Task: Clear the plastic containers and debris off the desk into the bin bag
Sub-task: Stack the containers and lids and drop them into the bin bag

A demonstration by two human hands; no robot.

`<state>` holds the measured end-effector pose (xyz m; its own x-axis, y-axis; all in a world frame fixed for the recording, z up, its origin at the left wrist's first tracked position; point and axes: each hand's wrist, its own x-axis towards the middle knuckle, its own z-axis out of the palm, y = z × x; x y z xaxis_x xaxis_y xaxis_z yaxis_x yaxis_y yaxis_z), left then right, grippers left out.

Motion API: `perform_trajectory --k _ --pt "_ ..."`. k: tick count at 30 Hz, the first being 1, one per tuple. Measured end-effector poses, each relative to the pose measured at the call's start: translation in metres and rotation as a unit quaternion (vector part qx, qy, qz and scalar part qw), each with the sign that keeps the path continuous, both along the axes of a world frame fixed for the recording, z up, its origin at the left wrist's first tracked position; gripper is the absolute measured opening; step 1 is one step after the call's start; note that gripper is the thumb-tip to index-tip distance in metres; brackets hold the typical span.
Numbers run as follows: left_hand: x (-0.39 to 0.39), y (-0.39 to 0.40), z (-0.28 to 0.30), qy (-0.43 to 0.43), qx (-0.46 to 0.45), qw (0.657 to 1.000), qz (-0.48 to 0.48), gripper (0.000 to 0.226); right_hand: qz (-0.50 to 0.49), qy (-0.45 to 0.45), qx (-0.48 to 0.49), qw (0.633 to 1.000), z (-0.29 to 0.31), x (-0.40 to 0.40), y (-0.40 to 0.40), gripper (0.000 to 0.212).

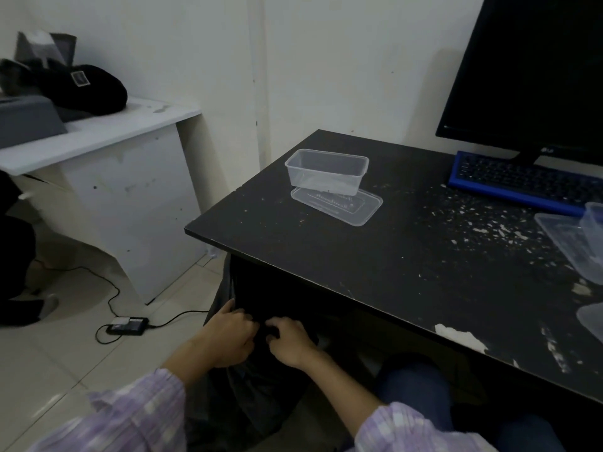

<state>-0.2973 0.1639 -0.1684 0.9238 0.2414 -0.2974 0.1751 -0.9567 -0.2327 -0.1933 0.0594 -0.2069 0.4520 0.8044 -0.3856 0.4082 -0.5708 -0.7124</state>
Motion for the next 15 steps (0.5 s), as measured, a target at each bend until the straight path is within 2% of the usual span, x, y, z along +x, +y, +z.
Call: perform_trajectory --k 4,9,15 --pt "0.006 0.0 0.001 -0.106 -0.056 0.992 0.034 0.034 -0.028 -0.041 0.043 0.998 0.02 0.012 -0.018 0.04" --pt "0.014 -0.027 0.025 -0.254 -0.17 0.951 0.044 0.025 -0.068 -0.068 0.094 0.991 0.054 0.015 -0.065 0.034" --pt "0.019 -0.078 0.068 -0.339 -0.253 0.906 -0.003 0.015 -0.105 -0.119 0.161 0.974 0.096 0.0 -0.145 0.023"
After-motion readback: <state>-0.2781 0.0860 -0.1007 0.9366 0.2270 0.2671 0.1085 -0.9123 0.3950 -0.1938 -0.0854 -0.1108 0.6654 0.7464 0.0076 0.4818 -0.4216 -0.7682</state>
